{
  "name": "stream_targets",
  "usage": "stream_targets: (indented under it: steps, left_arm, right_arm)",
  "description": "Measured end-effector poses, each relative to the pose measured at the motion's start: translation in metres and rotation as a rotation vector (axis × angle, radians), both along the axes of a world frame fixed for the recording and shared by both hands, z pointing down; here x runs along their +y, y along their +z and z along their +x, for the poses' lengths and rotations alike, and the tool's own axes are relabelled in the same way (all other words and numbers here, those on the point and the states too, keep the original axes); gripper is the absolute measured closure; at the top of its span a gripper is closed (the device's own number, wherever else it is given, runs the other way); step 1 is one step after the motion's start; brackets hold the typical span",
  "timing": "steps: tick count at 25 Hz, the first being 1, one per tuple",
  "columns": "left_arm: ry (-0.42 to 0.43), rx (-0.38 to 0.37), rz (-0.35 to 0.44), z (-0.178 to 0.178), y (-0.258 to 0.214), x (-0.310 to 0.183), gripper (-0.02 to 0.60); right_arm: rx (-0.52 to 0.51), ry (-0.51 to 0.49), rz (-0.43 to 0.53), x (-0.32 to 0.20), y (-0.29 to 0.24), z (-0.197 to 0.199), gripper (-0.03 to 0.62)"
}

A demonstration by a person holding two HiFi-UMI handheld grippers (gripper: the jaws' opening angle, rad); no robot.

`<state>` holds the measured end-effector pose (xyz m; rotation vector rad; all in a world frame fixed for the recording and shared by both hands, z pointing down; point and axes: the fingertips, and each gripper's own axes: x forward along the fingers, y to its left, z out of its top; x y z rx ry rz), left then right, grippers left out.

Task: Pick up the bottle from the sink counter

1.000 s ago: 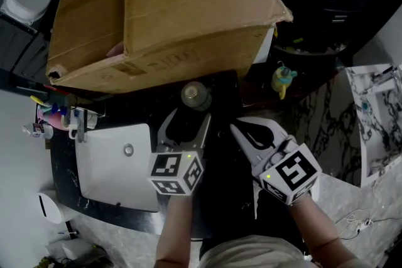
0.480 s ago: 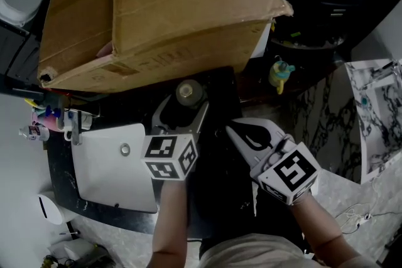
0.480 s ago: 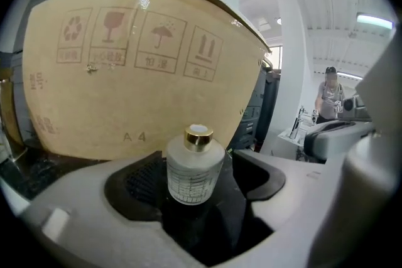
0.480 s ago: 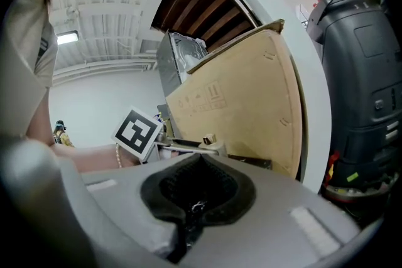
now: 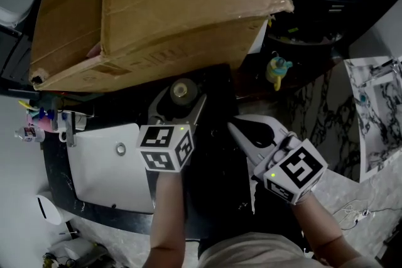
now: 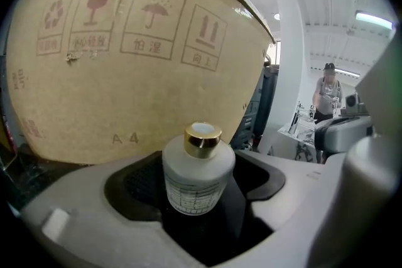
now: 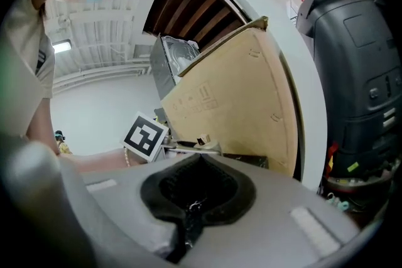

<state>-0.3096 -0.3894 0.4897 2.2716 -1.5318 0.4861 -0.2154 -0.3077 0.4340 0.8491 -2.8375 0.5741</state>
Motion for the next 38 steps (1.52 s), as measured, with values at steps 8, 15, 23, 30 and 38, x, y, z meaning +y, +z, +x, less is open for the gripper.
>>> stream_targets:
  steps: [8,15,23,30,38]
  left_arm:
    - [0.026,-0.061,-0.006,0.003,0.007,-0.008,0.249]
    - [0.063,-0.049,-0.013,0.007,0.010,-0.014,0.249]
    - [0.044,-0.041,0.001,0.007,0.010,-0.019,0.247]
    - [0.056,-0.072,0.003,0.008,0.012,-0.020,0.247]
    - [-0.004,0.002,0.042,0.000,0.006,-0.017,0.242]
  right_arm:
    - [-0.015,0.014,-0.018,0.001,0.003,0.002,0.591]
    - [-0.017,0.027,-0.035,0.001,0.010,0.005,0.591]
    - [-0.024,0.033,-0.047,0.001,0.012,0.006,0.591]
    - [-0.027,0.049,-0.055,0.002,0.012,0.008,0.591]
    - [-0.016,0.051,-0.066,0.011,0.018,0.007,0.591]
